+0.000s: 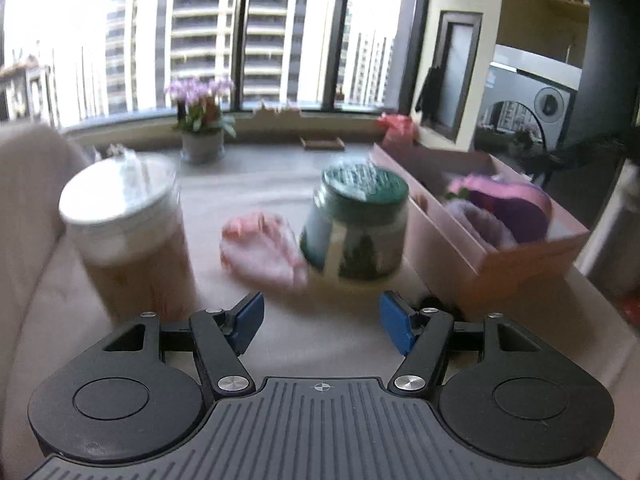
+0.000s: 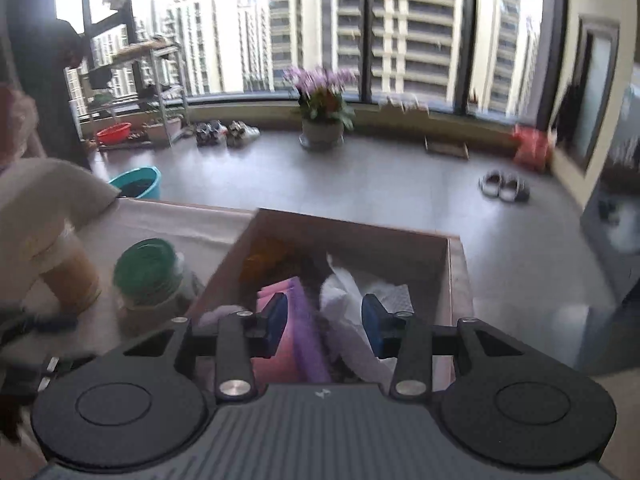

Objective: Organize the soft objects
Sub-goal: 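Close the left tool on the pink patterned cloth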

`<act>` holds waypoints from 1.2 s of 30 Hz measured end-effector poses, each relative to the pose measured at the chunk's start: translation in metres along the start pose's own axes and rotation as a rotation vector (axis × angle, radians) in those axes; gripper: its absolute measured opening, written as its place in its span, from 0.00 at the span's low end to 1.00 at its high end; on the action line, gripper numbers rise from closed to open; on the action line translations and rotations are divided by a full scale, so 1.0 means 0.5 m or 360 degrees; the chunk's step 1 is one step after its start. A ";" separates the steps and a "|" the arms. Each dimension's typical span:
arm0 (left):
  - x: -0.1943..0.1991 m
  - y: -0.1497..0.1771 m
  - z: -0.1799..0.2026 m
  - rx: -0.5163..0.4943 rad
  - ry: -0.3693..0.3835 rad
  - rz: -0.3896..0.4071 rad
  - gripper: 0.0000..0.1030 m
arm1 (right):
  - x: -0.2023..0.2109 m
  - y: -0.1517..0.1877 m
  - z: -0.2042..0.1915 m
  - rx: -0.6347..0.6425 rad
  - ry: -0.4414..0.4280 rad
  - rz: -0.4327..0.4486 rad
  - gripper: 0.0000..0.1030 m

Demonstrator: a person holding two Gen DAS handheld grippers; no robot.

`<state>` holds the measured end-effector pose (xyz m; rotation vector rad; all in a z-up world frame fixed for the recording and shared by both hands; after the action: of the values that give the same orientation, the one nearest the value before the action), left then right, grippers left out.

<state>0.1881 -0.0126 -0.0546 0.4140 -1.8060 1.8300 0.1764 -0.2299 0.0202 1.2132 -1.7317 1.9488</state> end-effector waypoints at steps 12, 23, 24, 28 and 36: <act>-0.086 -0.007 -0.033 -0.0152 -0.0191 -0.0103 0.51 | 0.060 0.117 -0.168 0.0337 -0.0252 -0.0022 0.43; -0.058 0.015 -0.063 0.0004 -0.0084 -0.0092 0.14 | -0.029 0.181 -0.262 0.0392 -0.0235 -0.0094 0.43; -0.049 0.020 -0.067 0.0011 -0.0085 -0.0094 0.14 | -0.034 0.183 -0.268 0.0390 -0.0233 -0.0088 0.43; -0.005 0.047 -0.077 0.0036 -0.0060 -0.0119 0.13 | -0.045 0.181 -0.278 0.0390 -0.0215 -0.0058 0.43; 0.067 0.058 -0.068 0.0027 0.0065 -0.0071 0.15 | -0.062 0.204 -0.276 0.0346 -0.0178 -0.0005 0.50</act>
<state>0.1495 0.0270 -0.0616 0.4171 -1.7416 1.8121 0.0706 -0.1200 -0.0640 1.4208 -1.5992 2.1505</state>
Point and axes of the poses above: each gripper's, at about its wrist camera, not at the fingertips, and x roughly against the way its jaws point, z to its right, y to its underside, the point moved 6 cm from there along -x, roughly the way its jaws point, and after that the axes turned 1 degree about -x, right-handed, at the moved point
